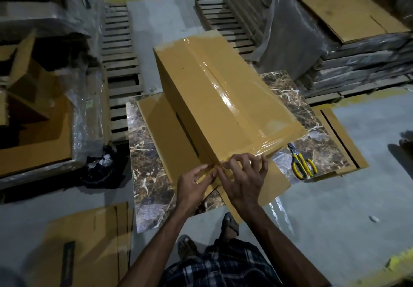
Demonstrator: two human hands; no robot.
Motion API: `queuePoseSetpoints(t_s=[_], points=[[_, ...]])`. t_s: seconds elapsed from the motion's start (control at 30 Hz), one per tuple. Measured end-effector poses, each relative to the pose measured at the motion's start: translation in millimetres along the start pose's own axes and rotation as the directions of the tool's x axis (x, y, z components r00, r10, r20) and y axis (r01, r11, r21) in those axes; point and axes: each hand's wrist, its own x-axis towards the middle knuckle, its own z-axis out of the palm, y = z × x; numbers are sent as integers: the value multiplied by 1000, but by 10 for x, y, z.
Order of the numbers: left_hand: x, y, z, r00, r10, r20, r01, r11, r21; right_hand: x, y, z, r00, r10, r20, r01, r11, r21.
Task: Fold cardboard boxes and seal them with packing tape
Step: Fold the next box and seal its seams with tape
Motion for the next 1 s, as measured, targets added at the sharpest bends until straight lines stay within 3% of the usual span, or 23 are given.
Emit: queuePoseSetpoints(t_s=[0.1, 0.27, 0.37, 0.43, 0.5, 0.57, 0.63, 0.67, 0.77, 0.83, 0.9, 1.0], points=[[81, -34, -62, 993, -80, 82, 80, 997, -4, 2, 14, -10, 999, 16, 41, -15, 1000, -3], [172, 12, -148, 987, -43, 157, 38, 999, 37, 35, 21, -81, 993, -16, 119, 12, 999, 36], [201, 99, -130, 978, -57, 199, 43, 996, 76, 83, 217, -176, 996, -85, 19, 78, 967, 242], [227, 110, -122, 976, -53, 209, 33, 994, 100, 146, 554, -270, 993, 13, -116, 34, 919, 393], [228, 111, -122, 975, -40, 218, 16, 994, 112, 237, 1080, -294, 951, 281, -132, -197, 875, 443], [217, 110, -136, 978, -32, 208, 11, 995, 98, 297, 1751, -164, 831, 557, -12, -513, 774, 370], [182, 112, -167, 980, -38, 196, 23, 997, 78, 282, 2370, 22, 709, 677, 198, -705, 687, 176], [161, 123, -182, 981, -41, 192, 28, 997, 71, 249, 2649, 129, 659, 688, 303, -734, 676, 63], [99, 174, -195, 978, -41, 203, 27, 997, 71, 122, 3109, 405, 569, 628, 531, -641, 743, -192], [59, 218, -204, 979, -53, 197, 37, 996, 85, 40, 3219, 525, 544, 536, 645, -504, 824, -259], [27, 242, -210, 981, -68, 184, 54, 995, 82, -18, 3306, 641, 550, 514, 658, -464, 843, -271], [-15, 268, -204, 985, -83, 154, 72, 994, 78, -16, 3341, 708, 524, 627, 577, -609, 749, -261]])
